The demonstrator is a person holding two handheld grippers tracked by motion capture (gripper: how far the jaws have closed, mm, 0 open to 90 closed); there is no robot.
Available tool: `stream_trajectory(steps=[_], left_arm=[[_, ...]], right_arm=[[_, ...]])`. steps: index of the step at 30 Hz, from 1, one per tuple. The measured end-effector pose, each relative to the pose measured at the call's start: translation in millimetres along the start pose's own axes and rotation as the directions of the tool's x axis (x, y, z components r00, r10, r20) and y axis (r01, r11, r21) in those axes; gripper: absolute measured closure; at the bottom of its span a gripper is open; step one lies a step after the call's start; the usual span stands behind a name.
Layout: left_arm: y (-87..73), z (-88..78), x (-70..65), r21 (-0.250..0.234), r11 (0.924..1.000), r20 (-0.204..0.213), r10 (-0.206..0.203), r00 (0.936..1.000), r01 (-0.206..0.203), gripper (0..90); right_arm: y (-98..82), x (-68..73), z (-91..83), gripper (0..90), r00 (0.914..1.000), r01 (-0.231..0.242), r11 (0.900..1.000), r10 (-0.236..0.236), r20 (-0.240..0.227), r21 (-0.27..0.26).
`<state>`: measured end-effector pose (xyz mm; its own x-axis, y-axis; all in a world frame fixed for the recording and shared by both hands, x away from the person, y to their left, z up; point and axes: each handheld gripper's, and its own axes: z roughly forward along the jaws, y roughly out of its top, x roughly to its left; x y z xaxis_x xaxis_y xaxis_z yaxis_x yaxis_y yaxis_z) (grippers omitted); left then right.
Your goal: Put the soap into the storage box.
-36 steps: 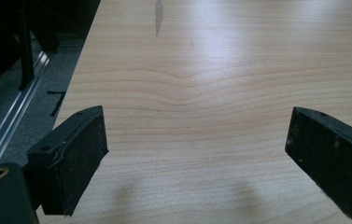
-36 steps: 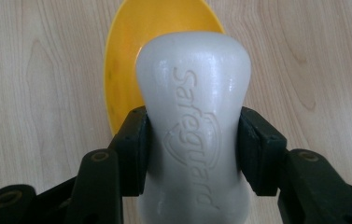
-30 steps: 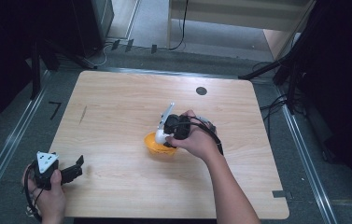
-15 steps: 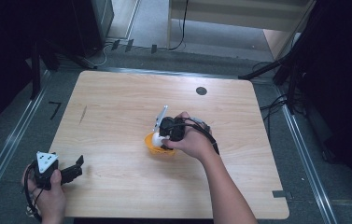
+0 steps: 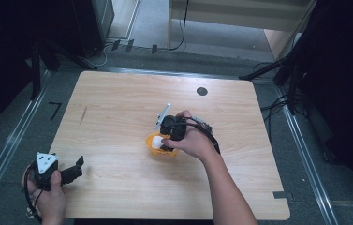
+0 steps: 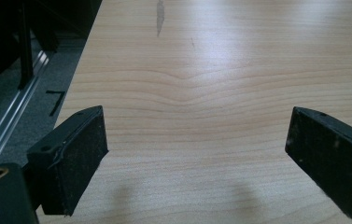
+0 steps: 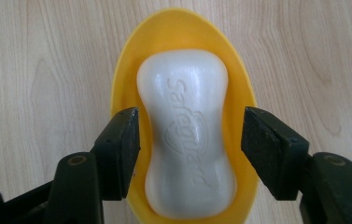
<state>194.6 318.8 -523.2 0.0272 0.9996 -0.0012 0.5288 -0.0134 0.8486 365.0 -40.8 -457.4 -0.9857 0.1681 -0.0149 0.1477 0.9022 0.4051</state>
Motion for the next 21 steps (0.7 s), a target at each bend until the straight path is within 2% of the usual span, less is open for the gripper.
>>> stream_trajectory(steps=[3,5,13,21], left_arm=[[0.0,0.0,0.3,0.000,1.0000,0.002,0.000,1.0000,0.000,6.2],[0.0,0.1,0.2,-0.001,1.0000,0.002,0.000,1.0000,0.000,6.2],[0.0,-0.2,0.1,-0.002,1.0000,0.002,0.003,1.0000,-0.003,6.2],[0.0,-0.2,0.1,-0.002,1.0000,0.003,0.002,1.0000,-0.002,6.2]], right_arm=[[-3.2,-0.7,-3.1,38.7,0.9999,-0.012,1.000,0.013,0.004,-0.008],[-9.4,-2.8,-10.0,38.7,0.9993,-0.036,0.998,0.037,0.009,-0.051],[-29.2,-4.5,-22.3,37.6,0.9963,-0.084,0.994,0.085,0.015,-0.072],[-55.7,-6.5,-35.5,31.1,0.9891,-0.138,0.984,0.143,0.035,-0.111]])
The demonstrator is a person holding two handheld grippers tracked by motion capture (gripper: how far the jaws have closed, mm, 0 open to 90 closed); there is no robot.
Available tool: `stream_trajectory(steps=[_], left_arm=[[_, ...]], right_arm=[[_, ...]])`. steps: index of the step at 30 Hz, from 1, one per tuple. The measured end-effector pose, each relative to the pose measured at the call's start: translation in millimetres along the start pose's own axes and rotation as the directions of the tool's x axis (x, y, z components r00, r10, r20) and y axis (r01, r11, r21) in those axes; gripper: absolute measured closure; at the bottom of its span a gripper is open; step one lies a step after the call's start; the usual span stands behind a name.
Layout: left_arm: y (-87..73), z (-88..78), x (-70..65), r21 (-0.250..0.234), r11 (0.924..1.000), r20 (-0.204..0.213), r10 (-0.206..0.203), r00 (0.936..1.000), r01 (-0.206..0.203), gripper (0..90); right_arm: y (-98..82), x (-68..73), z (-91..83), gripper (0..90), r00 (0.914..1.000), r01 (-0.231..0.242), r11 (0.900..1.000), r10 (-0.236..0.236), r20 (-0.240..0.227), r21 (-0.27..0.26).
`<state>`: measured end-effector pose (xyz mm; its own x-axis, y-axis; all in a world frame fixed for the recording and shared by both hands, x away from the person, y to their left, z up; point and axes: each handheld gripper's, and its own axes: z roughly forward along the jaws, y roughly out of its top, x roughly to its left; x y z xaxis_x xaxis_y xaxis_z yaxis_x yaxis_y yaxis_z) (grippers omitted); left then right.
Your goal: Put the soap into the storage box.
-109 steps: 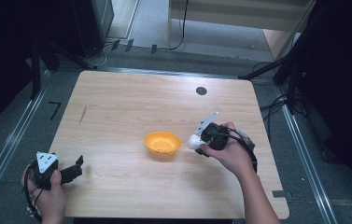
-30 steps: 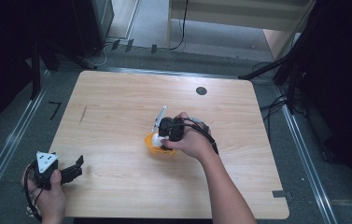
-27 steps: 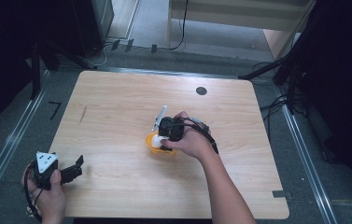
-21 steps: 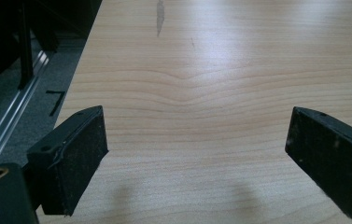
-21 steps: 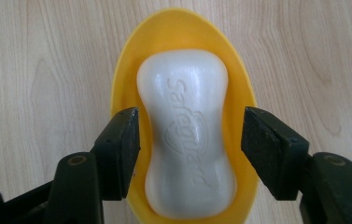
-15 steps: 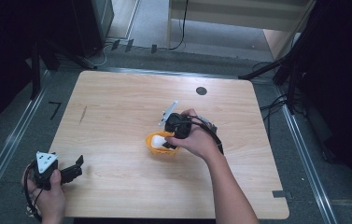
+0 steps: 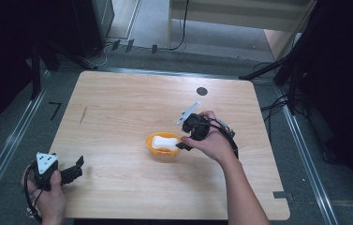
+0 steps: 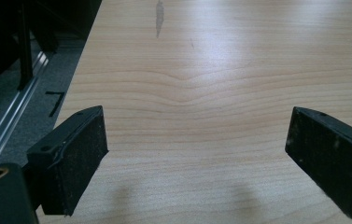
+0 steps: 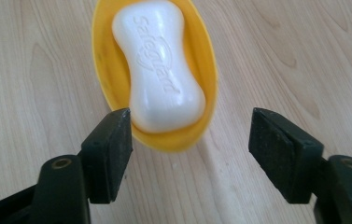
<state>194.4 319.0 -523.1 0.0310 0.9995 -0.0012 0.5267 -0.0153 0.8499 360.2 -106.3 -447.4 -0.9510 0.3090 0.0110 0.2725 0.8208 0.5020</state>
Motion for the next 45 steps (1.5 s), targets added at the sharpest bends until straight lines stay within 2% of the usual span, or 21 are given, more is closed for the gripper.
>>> stream_trajectory(steps=[13,22,25,28,30,32,33,34,35,40,41,42,45], left_arm=[[0.0,0.1,0.1,0.000,1.0000,0.000,0.000,1.0000,0.000,6.2],[0.0,-0.1,-0.1,0.000,1.0000,0.000,0.001,1.0000,-0.001,6.2],[0.0,-0.2,-0.1,0.000,1.0000,-0.001,0.002,1.0000,-0.002,6.2],[-0.1,-0.2,-0.2,0.000,1.0000,0.000,0.002,1.0000,-0.002,6.2],[-0.1,-0.2,-0.2,0.001,1.0000,-0.001,0.002,1.0000,-0.002,6.2],[0.0,-0.3,-0.3,0.002,1.0000,-0.001,0.003,1.0000,-0.003,6.2],[0.0,-0.3,-0.3,0.002,1.0000,-0.001,0.003,1.0000,-0.003,6.2],[-0.1,-0.1,-0.5,0.001,1.0000,-0.003,0.004,1.0000,-0.004,6.2],[-0.1,-0.1,-0.5,0.001,1.0000,-0.003,0.004,1.0000,-0.004,6.2],[-0.1,-0.1,-0.5,0.000,1.0000,-0.003,0.005,1.0000,-0.005,6.2],[0.0,-0.2,-0.7,0.002,1.0000,-0.004,0.005,1.0000,-0.005,6.2],[0.0,-0.2,-0.7,0.002,1.0000,-0.003,0.007,1.0000,-0.007,6.2],[-0.1,-0.1,-1.1,0.001,1.0000,-0.004,0.009,1.0000,-0.009,6.2]], right_arm=[[-37.7,-4.9,-8.6,22.6,0.9961,-0.076,0.997,0.076,0.046,-0.006],[-66.8,-4.0,-10.4,13.9,0.9855,-0.148,0.989,0.150,0.079,-0.025],[-77.1,-3.5,-11.4,9.5,0.9780,-0.177,0.983,0.181,0.103,-0.048],[-87.5,-1.8,-11.5,1.3,0.9659,-0.213,0.974,0.221,0.135,-0.072],[-95.0,-1.0,-11.8,0.0,0.9608,-0.227,0.970,0.237,0.143,-0.083],[-102.7,0.0,-13.0,0.0,0.9516,-0.238,0.965,0.254,0.173,-0.111],[-102.7,0.0,-13.0,0.0,0.9516,-0.238,0.965,0.254,0.173,-0.111],[-110.1,1.3,-14.4,0.0,0.9411,-0.251,0.958,0.275,0.196,-0.137],[-113.8,2.5,-15.4,0.0,0.9351,-0.256,0.954,0.285,0.211,-0.155],[-131.0,5.3,-20.1,0.0,0.9207,-0.296,0.929,0.339,0.193,-0.223],[-134.3,5.6,-20.3,0.0,0.9204,-0.298,0.927,0.342,0.189,-0.229],[-137.4,6.7,-20.7,0.0,0.9148,-0.308,0.922,0.354,0.194,-0.233],[-145.9,9.6,-21.1,0.0,0.9088,-0.318,0.916,0.368,0.196,-0.246]])
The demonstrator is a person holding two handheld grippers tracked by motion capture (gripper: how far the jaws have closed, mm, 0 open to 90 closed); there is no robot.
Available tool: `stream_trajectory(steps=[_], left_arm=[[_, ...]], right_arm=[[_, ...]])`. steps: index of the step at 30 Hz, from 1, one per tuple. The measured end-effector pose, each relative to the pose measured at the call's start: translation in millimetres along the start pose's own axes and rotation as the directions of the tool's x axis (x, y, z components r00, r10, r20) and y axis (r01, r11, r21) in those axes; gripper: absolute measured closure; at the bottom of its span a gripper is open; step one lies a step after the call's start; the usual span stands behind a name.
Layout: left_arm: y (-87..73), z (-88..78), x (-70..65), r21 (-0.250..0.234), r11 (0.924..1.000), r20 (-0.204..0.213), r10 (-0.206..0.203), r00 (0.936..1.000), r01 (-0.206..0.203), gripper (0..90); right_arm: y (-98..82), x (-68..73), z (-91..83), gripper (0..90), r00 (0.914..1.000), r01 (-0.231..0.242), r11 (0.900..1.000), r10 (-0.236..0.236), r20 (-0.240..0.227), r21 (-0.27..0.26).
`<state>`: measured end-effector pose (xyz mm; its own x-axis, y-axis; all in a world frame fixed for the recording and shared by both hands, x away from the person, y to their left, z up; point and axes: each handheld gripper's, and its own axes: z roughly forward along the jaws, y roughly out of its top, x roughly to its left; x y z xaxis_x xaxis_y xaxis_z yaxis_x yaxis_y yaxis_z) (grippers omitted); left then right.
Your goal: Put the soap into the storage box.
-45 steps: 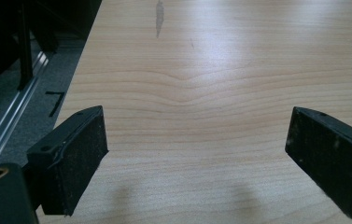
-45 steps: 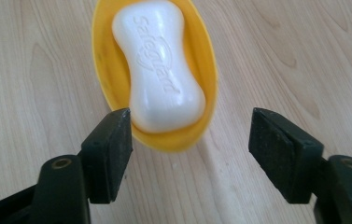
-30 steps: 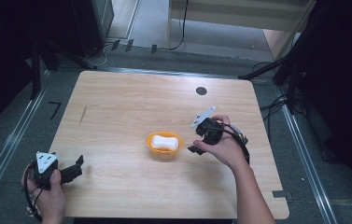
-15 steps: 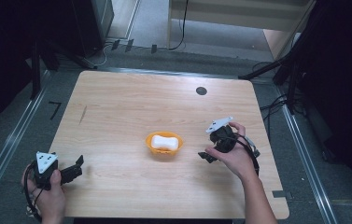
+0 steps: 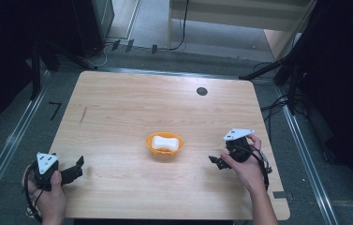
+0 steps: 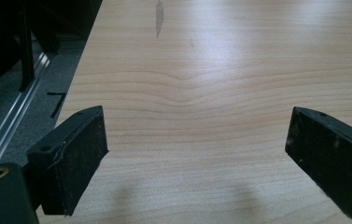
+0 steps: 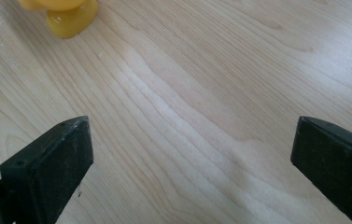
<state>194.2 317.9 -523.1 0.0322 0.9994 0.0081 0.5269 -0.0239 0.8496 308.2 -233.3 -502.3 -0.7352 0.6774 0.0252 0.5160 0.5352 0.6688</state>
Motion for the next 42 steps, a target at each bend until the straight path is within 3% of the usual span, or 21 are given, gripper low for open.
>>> stream_trajectory(steps=[13,21,31,42], left_arm=[[0.0,0.1,-0.5,-0.001,1.0000,-0.002,0.004,1.0000,-0.004,6.2],[0.0,-0.1,-0.8,0.001,1.0000,-0.005,0.005,1.0000,-0.005,6.2],[0.1,0.0,-1.0,0.002,1.0000,-0.007,0.005,1.0000,-0.005,6.2],[0.0,0.0,-1.0,0.000,1.0000,-0.007,0.005,1.0000,-0.005,6.2]], right_arm=[[-39.1,0.2,-11.7,0.0,0.9963,-0.069,0.996,0.072,0.049,-0.055],[-66.6,-0.8,-20.7,0.0,0.9888,-0.126,0.988,0.133,0.069,-0.091],[-101.4,-4.2,-37.3,0.0,0.9709,-0.203,0.969,0.218,0.099,-0.142],[-132.1,-6.6,-55.7,0.0,0.9532,-0.249,0.952,0.273,0.129,-0.179]])
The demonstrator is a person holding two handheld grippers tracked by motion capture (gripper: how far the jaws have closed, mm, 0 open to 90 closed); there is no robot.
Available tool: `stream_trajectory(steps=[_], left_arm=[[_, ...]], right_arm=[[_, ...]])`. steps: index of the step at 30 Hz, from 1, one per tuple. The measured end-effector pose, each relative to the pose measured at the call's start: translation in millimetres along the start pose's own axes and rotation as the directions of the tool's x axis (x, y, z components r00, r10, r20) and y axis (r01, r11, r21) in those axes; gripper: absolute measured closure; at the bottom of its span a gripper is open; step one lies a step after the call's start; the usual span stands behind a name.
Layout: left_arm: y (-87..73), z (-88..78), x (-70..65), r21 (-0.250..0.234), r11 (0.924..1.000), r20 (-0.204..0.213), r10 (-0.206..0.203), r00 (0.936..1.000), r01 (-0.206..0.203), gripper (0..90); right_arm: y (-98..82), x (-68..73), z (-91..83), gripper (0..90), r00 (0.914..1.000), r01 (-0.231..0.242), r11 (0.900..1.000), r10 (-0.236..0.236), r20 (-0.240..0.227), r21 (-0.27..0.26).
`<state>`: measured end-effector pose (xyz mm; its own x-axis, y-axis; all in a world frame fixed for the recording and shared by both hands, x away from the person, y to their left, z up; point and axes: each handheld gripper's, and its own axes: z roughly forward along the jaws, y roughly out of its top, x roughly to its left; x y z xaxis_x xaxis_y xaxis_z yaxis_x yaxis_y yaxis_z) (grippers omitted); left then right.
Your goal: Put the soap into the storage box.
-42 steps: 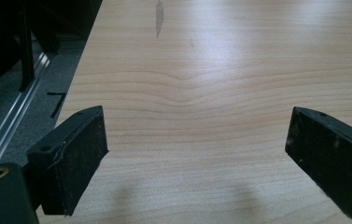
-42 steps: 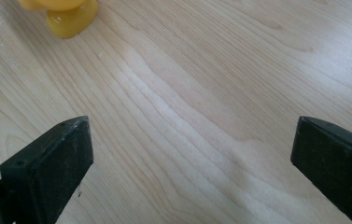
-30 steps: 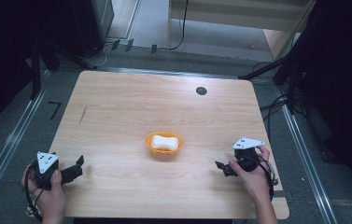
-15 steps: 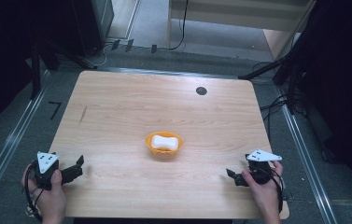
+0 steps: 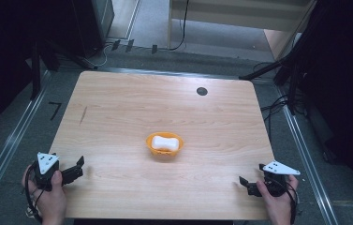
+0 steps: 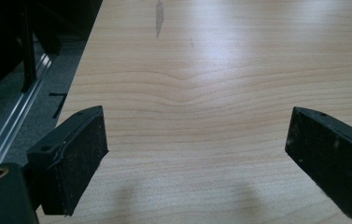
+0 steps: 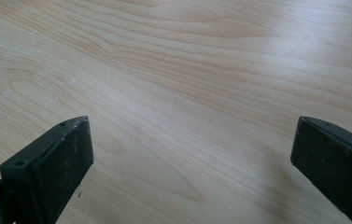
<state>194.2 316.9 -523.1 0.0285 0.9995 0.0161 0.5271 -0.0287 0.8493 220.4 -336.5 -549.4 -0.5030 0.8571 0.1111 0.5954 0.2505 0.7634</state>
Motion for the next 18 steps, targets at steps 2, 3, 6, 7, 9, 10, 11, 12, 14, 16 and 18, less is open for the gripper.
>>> stream_trajectory(steps=[2,3,6,7,9,10,11,12,14,16,18], left_arm=[[0.0,0.0,0.3,0.000,1.0000,0.003,-0.002,1.0000,0.002,6.2],[0.0,0.0,0.2,0.000,1.0000,0.003,-0.001,1.0000,0.001,6.2],[0.0,0.0,0.2,0.000,1.0000,0.003,-0.001,1.0000,0.001,6.2],[0.0,0.0,0.2,0.000,1.0000,0.003,-0.001,1.0000,0.001,6.2],[0.0,-0.1,0.4,0.000,1.0000,0.004,-0.001,1.0000,0.001,6.2],[0.0,-0.1,0.4,0.000,1.0000,0.004,-0.001,1.0000,0.001,6.2],[0.0,-0.1,0.5,0.000,1.0000,0.005,-0.002,1.0000,0.002,6.2],[0.0,-0.1,0.5,0.000,1.0000,0.005,-0.002,1.0000,0.002,6.2],[0.1,-0.1,0.7,0.002,1.0000,0.007,-0.004,1.0000,0.004,6.2],[0.1,-0.1,1.1,0.001,1.0000,0.007,-0.006,1.0000,0.006,6.2],[0.1,-0.2,1.3,0.002,1.0000,0.007,-0.008,0.9999,0.008,6.2]], right_arm=[[-3.2,-2.5,-4.2,0.0,0.9999,-0.015,1.000,0.015,0.008,-0.007],[-4.9,-4.2,-6.2,0.0,0.9998,-0.017,1.000,0.017,0.011,-0.009],[-10.2,-8.0,-11.6,0.0,0.9993,-0.031,0.999,0.031,0.018,-0.016],[-10.2,-8.0,-11.6,0.0,0.9993,-0.031,0.999,0.031,0.018,-0.016],[-14.5,-11.1,-17.3,0.0,0.9989,-0.041,0.999,0.042,0.020,-0.028],[-14.5,-11.1,-17.3,0.0,0.9989,-0.041,0.999,0.042,0.020,-0.028],[-18.4,-12.8,-22.0,0.0,0.9981,-0.055,0.997,0.057,0.025,-0.049],[-18.4,-12.8,-22.0,0.0,0.9981,-0.055,0.997,0.057,0.025,-0.049],[-23.4,-15.7,-28.4,0.0,0.9965,-0.078,0.994,0.080,0.025,-0.076],[-27.6,-17.4,-33.5,0.0,0.9953,-0.090,0.992,0.093,0.029,-0.092],[-30.0,-17.3,-36.4,0.0,0.9942,-0.100,0.990,0.103,0.031,-0.101]])
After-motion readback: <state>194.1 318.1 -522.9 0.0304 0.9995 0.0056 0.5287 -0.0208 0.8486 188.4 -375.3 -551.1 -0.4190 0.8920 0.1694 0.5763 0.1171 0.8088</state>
